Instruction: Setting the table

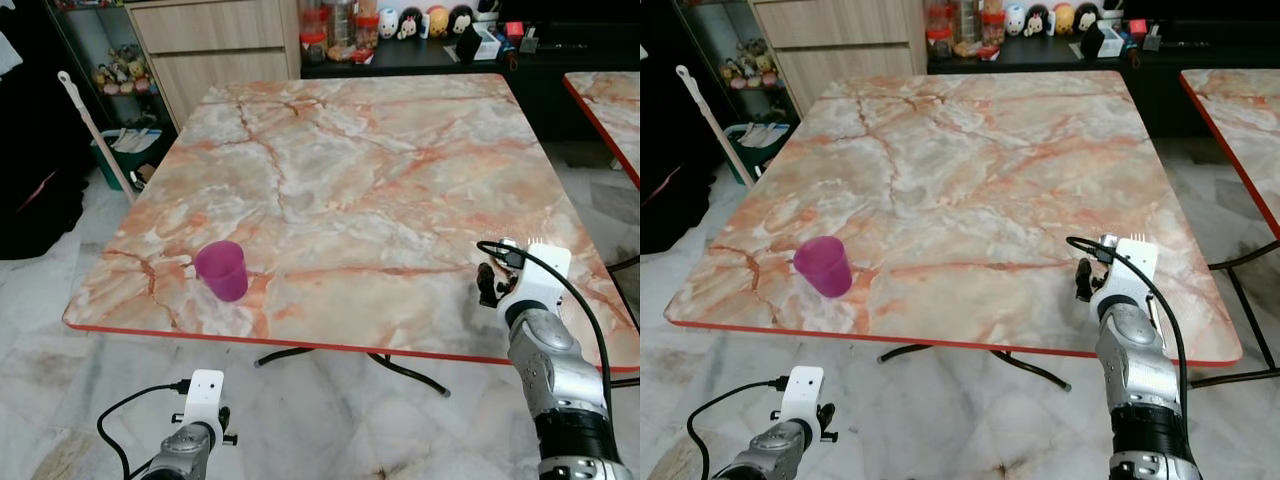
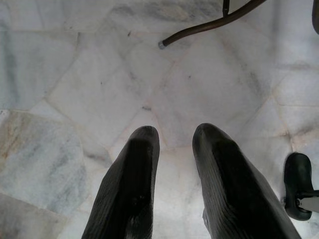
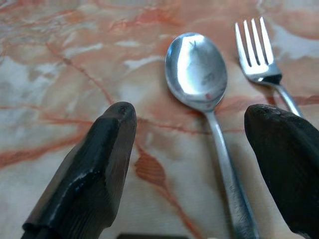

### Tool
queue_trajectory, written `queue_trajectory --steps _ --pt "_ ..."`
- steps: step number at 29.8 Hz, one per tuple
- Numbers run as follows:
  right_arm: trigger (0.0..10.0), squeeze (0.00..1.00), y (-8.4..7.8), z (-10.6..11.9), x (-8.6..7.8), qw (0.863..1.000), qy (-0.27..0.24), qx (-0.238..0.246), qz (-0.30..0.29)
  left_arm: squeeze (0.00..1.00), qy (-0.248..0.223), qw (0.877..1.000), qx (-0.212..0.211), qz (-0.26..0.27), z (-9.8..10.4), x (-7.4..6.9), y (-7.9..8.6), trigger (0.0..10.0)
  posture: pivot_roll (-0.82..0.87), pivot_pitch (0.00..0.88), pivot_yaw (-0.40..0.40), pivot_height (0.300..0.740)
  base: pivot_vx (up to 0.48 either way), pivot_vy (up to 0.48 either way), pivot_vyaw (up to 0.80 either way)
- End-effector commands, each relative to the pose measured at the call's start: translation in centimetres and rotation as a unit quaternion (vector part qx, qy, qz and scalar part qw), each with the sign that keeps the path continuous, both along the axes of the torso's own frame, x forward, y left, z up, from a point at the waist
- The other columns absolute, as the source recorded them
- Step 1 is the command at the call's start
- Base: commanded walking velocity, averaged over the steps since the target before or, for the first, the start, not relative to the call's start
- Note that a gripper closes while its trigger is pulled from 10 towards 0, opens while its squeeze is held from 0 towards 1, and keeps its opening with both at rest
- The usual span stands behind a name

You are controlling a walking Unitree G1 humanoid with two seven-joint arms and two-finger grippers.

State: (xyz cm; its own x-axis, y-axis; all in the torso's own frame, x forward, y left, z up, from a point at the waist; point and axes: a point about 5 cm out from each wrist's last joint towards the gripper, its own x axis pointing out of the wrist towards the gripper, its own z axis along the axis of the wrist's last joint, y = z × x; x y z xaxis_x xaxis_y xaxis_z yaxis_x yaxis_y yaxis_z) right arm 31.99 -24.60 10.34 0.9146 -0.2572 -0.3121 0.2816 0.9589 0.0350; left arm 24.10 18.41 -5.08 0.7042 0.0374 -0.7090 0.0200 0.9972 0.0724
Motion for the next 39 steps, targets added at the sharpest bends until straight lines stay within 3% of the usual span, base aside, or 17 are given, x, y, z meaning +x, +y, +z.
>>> queue_trajectory --steps 1,19,20,21,39 --pt "10.0 0.00 -0.3 0.1 0.1 1.000 -0.004 0.000 -0.005 0.00 0.008 1.000 0.008 -0.002 -0.1 -0.2 0.6 10.0 -0.08 0.101 0.087 0.740 0.000 0.000 0.00" --pt "10.0 0.00 -0.5 -1.4 0.0 1.000 0.013 0.017 -0.010 0.00 0.010 1.000 0.007 -0.005 -0.1 -0.2 0.6 10.0 -0.07 0.105 0.089 0.740 0.000 0.000 0.00" --pt "1.1 0.00 -0.4 -1.5 0.0 1.000 0.014 0.018 -0.007 0.00 0.011 1.000 0.006 -0.006 -0.1 -0.2 0.6 10.0 -0.07 0.105 0.089 0.740 0.000 0.000 0.00" --pt "0.0 0.00 -0.3 -1.6 0.0 1.000 0.015 0.018 -0.005 0.00 0.012 1.000 0.006 -0.006 -0.1 -0.2 0.6 10.0 -0.07 0.105 0.089 0.740 0.000 0.000 0.00" --pt "0.0 0.00 0.2 -1.5 0.2 1.000 0.007 0.021 0.017 0.00 0.019 1.000 0.005 -0.013 -0.2 -0.3 0.6 10.0 -0.07 0.105 0.089 0.740 0.000 0.000 0.00"
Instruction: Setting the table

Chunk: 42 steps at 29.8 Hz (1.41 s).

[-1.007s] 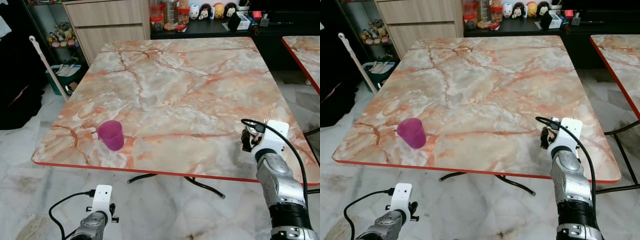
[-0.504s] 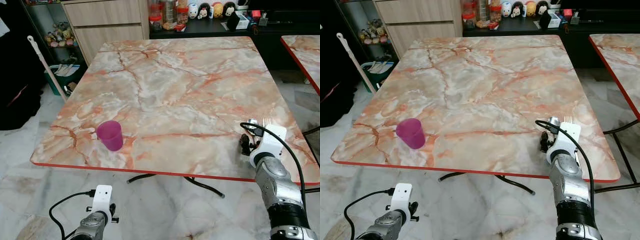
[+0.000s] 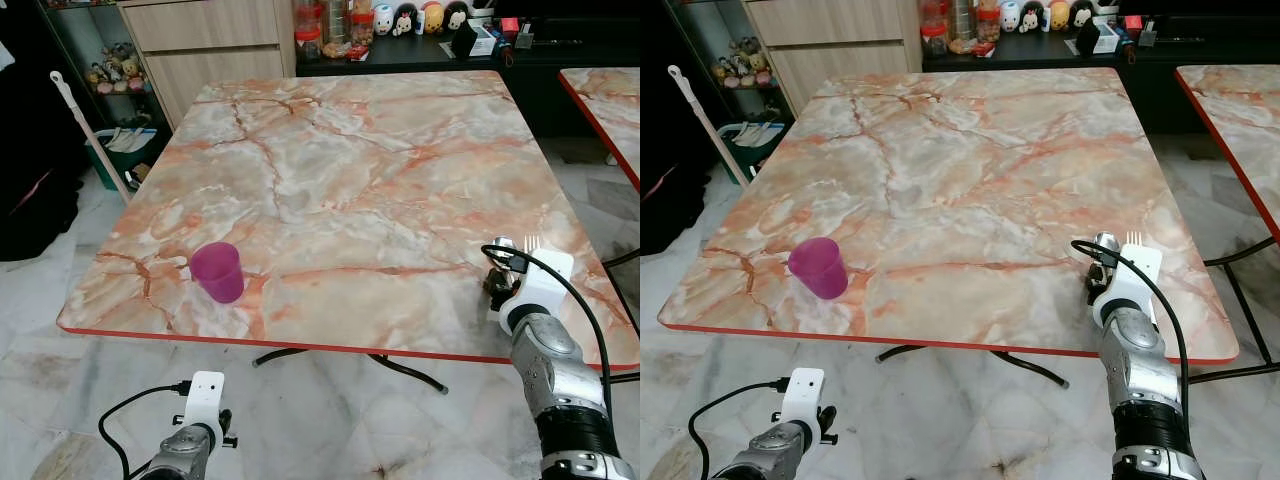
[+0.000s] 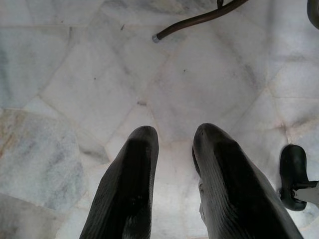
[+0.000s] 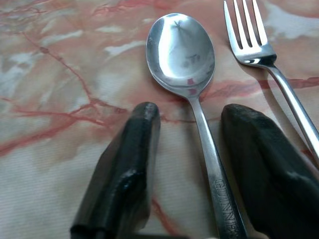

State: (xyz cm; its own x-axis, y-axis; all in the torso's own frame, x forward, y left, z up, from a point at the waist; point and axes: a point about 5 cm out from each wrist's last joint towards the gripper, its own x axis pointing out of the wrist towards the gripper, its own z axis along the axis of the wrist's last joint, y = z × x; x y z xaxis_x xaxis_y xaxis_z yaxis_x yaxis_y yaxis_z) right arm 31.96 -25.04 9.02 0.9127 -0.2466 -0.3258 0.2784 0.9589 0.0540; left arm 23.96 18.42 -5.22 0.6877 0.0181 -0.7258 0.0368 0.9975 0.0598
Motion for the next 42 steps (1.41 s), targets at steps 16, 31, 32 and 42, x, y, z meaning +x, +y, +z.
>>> queue_trajectory --steps 16,31,32,42 --pt "0.0 0.00 0.8 -0.5 0.2 1.000 0.004 0.007 0.027 0.00 0.012 1.000 0.012 -0.010 -0.1 -0.2 0.5 10.0 -0.07 0.098 0.087 0.740 0.000 0.000 0.00" --pt "0.0 0.00 1.0 0.8 0.7 0.999 -0.025 0.002 0.036 0.00 0.011 1.000 0.012 -0.010 0.0 -0.1 0.5 10.0 -0.07 0.092 0.085 0.740 0.000 0.000 0.00" --pt "0.0 0.00 0.9 0.9 0.8 0.999 -0.027 -0.007 0.037 0.00 0.011 1.000 0.013 -0.010 0.0 -0.1 0.5 10.0 -0.07 0.092 0.085 0.740 0.000 0.000 0.00" --pt "10.0 0.00 1.3 6.1 2.0 0.986 -0.124 -0.098 0.047 0.00 0.004 1.000 0.018 0.002 0.0 -0.1 0.6 10.0 -0.07 0.090 0.086 0.740 0.000 0.000 0.00"
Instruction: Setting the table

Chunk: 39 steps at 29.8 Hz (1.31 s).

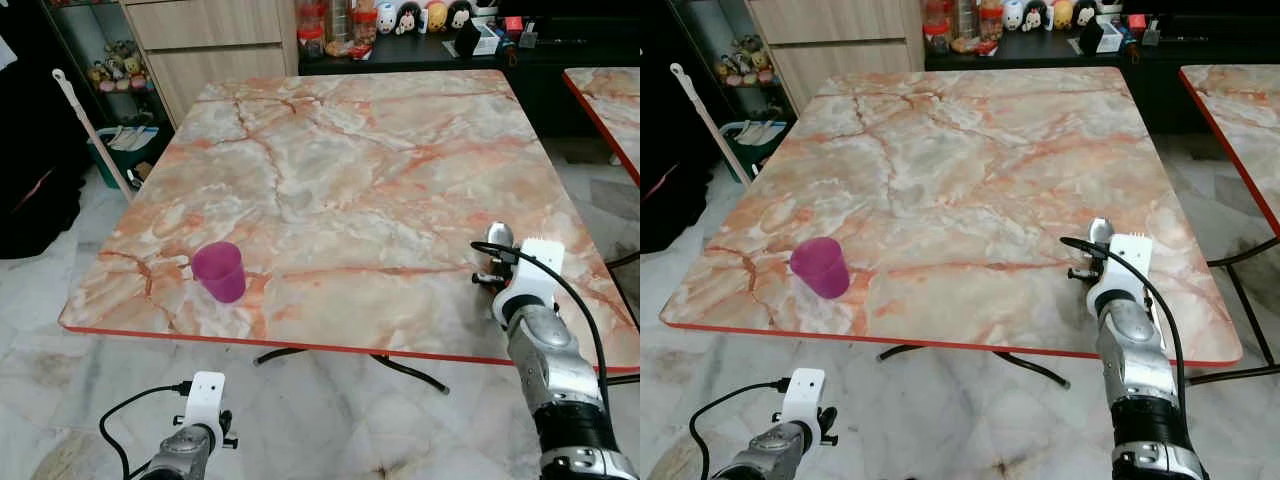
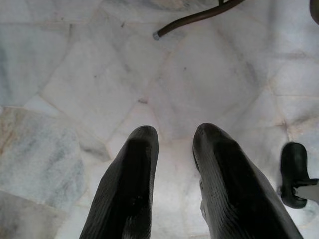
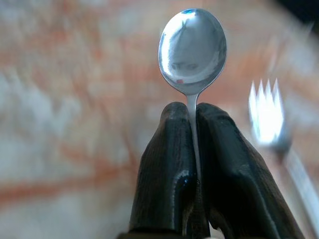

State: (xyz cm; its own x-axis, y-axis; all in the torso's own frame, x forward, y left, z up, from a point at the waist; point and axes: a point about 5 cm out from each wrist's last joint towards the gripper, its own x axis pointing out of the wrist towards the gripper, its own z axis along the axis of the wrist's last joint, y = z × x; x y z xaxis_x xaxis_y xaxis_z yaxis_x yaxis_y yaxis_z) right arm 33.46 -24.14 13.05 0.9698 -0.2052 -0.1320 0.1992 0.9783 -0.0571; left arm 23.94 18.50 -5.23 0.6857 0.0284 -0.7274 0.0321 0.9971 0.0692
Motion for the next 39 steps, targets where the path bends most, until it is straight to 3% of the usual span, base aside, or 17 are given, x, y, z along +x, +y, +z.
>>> queue_trajectory --steps 1,4,10,15,39 --pt "10.0 0.00 0.7 3.2 0.8 0.997 -0.069 -0.041 0.014 0.00 0.000 1.000 0.010 0.004 0.0 0.0 0.5 10.0 -0.08 0.088 0.086 0.740 0.000 0.000 0.00" --pt "10.0 0.00 1.5 4.7 1.0 0.991 -0.106 -0.080 0.034 0.00 -0.001 1.000 0.012 0.006 0.1 0.0 0.5 10.0 -0.07 0.087 0.084 0.740 0.000 0.000 0.00" --pt "10.0 0.00 2.5 6.3 1.1 0.983 -0.146 -0.095 0.059 0.00 -0.001 1.000 0.018 -0.001 0.1 0.0 0.5 10.0 -0.08 0.085 0.081 0.740 0.000 0.000 0.00" --pt "10.0 0.00 2.4 6.5 1.1 0.982 -0.148 -0.100 0.056 0.00 -0.001 1.000 0.023 -0.004 0.1 0.0 0.5 10.0 -0.08 0.083 0.081 0.740 0.000 -0.118 0.00" --pt "10.0 0.00 2.5 6.5 1.3 0.981 -0.152 -0.103 0.068 0.00 0.002 1.000 0.027 -0.003 0.0 -0.2 0.6 10.0 -0.08 0.060 0.085 0.740 0.000 -0.454 0.00"
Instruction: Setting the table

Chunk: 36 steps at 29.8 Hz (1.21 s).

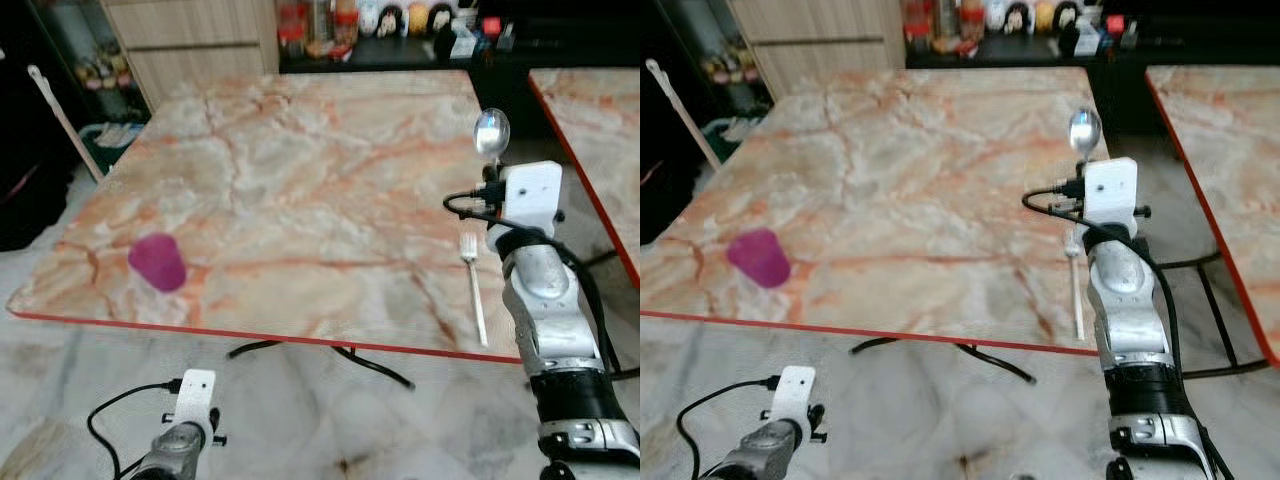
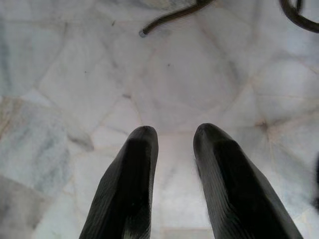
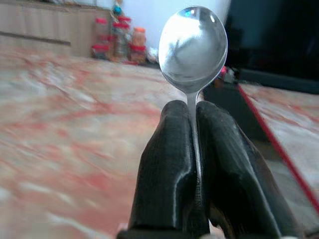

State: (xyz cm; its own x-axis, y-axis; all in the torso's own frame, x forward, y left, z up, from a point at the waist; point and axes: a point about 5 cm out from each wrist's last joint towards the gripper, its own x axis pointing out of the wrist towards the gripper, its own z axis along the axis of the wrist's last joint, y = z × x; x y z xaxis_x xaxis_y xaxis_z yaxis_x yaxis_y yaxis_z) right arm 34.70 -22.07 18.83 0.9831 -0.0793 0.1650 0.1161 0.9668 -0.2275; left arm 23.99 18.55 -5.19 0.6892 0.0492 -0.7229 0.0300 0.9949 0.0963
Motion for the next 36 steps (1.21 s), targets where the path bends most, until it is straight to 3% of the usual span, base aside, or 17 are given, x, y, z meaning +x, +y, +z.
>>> queue_trajectory --steps 1,19,36 --pt "10.0 0.00 0.46 0.74 0.10 1.000 -0.018 0.005 0.010 0.00 0.005 1.000 0.014 -0.004 -0.06 -0.20 0.59 10.0 -0.08 0.064 0.087 0.740 0.000 -0.428 0.00" --pt "10.0 0.00 0.43 0.38 0.08 1.000 -0.009 0.012 0.010 0.00 0.004 1.000 0.015 -0.003 0.03 -0.09 0.66 10.0 -0.09 0.101 0.097 0.740 0.000 -0.404 0.00" --pt "10.0 0.00 1.04 0.21 0.25 1.000 -0.007 0.025 0.018 0.00 0.005 1.000 0.015 -0.003 -0.09 -0.26 0.60 10.0 -0.09 0.070 0.093 0.740 0.000 -0.403 0.00"
